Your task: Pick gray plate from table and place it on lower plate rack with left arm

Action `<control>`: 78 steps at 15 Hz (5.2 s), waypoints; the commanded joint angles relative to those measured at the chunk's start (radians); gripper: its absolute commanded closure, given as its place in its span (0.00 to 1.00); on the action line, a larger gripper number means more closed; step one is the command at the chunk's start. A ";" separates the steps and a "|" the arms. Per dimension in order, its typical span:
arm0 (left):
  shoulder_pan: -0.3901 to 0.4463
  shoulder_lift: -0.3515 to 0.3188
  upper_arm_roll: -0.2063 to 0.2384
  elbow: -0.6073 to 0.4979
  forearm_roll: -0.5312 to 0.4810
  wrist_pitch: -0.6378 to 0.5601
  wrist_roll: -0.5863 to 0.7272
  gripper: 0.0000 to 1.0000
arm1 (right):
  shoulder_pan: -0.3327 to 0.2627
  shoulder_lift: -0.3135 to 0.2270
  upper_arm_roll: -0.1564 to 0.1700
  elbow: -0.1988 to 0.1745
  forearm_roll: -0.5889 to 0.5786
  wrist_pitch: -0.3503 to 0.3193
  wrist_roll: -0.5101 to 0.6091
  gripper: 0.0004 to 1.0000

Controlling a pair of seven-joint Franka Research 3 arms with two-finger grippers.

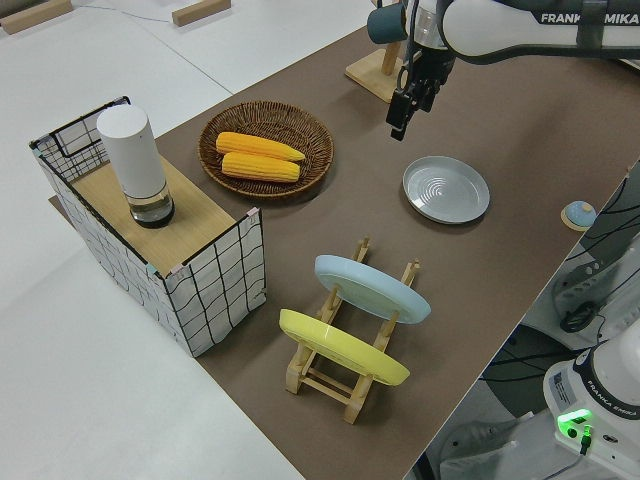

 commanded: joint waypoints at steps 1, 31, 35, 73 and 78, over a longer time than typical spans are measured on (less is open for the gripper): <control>-0.014 -0.035 0.006 -0.129 -0.010 0.116 -0.018 0.01 | -0.023 -0.002 0.020 0.007 -0.006 -0.011 0.012 0.02; -0.081 0.153 0.006 -0.342 -0.052 0.345 -0.068 1.00 | -0.023 -0.002 0.021 0.007 -0.006 -0.011 0.012 0.02; -0.083 0.157 0.005 -0.342 -0.052 0.346 -0.070 1.00 | -0.023 -0.002 0.021 0.007 -0.005 -0.011 0.012 0.02; -0.064 0.061 0.072 0.394 0.202 -0.632 -0.055 1.00 | -0.023 -0.002 0.021 0.007 -0.005 -0.012 0.012 0.02; -0.066 0.062 0.053 0.386 0.431 -0.714 -0.053 1.00 | -0.023 -0.002 0.021 0.007 -0.005 -0.011 0.012 0.02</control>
